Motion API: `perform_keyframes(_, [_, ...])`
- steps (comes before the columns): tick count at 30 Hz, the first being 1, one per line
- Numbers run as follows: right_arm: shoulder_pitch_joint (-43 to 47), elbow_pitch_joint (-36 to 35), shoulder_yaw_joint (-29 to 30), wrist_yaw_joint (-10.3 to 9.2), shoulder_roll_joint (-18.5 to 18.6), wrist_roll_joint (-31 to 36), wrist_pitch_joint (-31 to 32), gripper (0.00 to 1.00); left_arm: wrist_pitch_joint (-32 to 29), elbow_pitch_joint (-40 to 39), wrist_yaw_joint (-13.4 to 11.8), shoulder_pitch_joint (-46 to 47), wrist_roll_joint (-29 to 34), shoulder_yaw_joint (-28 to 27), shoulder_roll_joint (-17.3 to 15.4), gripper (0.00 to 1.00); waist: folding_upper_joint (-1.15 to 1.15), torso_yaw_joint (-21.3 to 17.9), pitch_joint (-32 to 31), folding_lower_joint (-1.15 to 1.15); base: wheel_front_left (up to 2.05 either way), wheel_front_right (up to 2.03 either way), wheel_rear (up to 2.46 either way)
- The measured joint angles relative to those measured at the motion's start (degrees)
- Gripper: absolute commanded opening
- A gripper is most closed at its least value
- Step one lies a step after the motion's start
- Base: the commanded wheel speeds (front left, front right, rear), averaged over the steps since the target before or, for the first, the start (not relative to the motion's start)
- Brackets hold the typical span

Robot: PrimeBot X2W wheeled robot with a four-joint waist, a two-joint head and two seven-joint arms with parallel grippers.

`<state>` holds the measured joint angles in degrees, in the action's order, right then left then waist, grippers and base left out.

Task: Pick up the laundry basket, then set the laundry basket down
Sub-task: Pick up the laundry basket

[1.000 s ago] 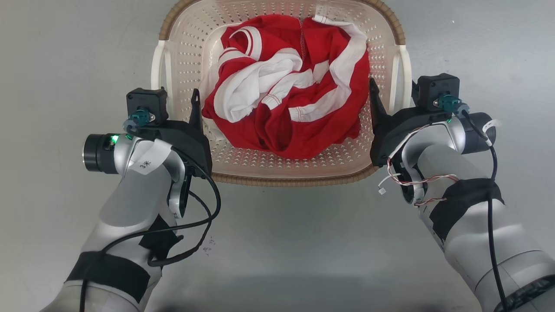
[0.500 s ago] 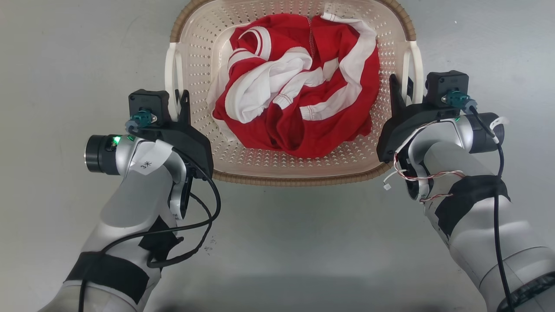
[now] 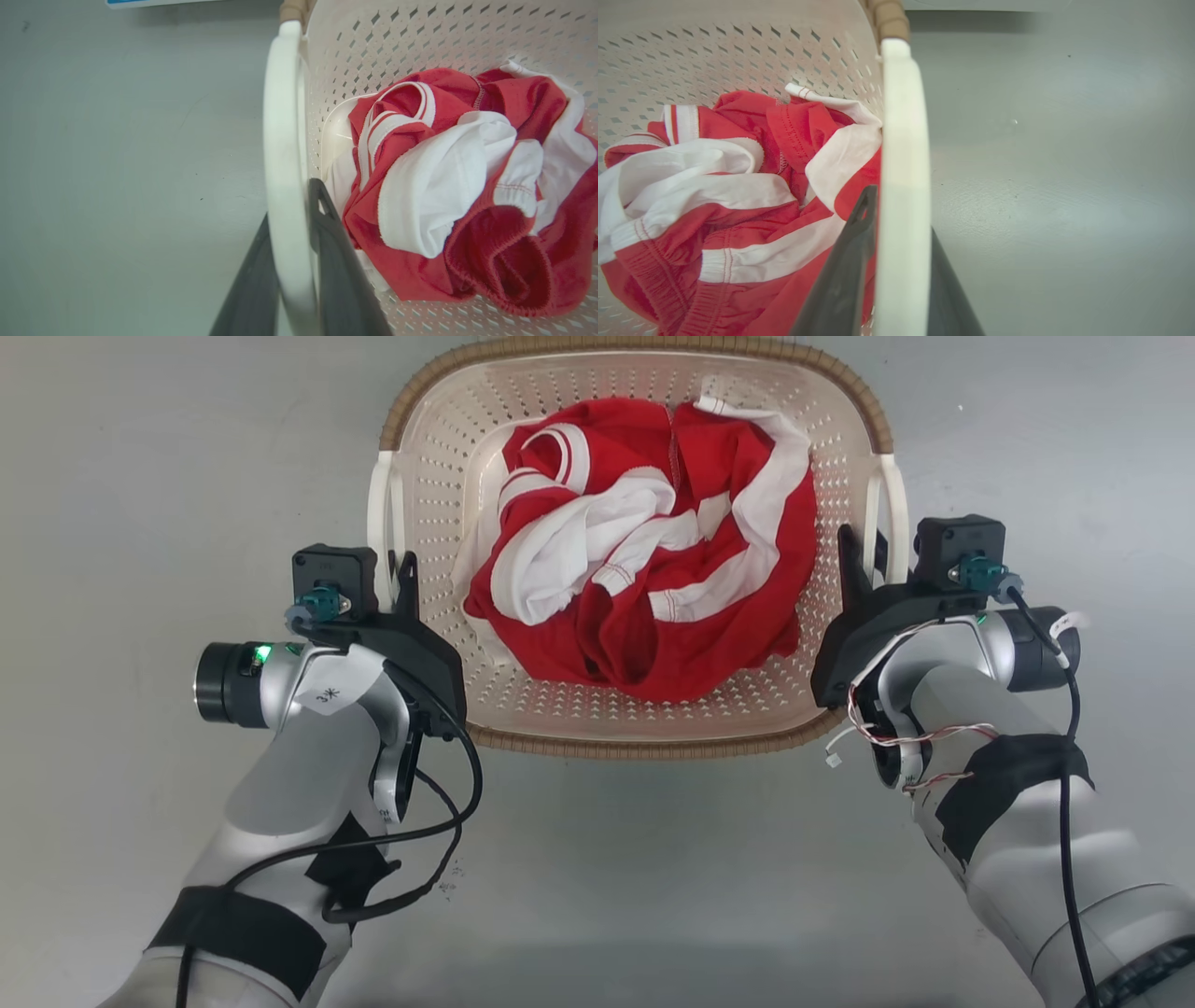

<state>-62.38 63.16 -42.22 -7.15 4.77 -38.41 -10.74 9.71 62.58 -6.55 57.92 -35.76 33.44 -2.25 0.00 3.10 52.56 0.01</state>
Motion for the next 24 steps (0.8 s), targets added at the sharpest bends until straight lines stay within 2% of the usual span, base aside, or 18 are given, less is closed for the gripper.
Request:
perform_keyframes(11, [3.2, 0.0, -1.9, -0.01, 0.0, -2.5, -0.4, 0.00, 0.0, 1.5, 0.0, -2.3, -2.2, 1.7, 0.2, 0.00, 0.00, -0.1, -4.0, 0.00, 0.00, 0.00, 0.00])
perform_keyframes(24, [9.6, 0.2, -4.5, -0.16, -0.3, -6.1, -0.2, 0.00, -0.1, 2.2, 0.0, -8.0, -4.7, 4.5, 0.4, 0.00, 0.00, 0.0, -11.9, -0.02, 0.00, 0.00, 0.00])
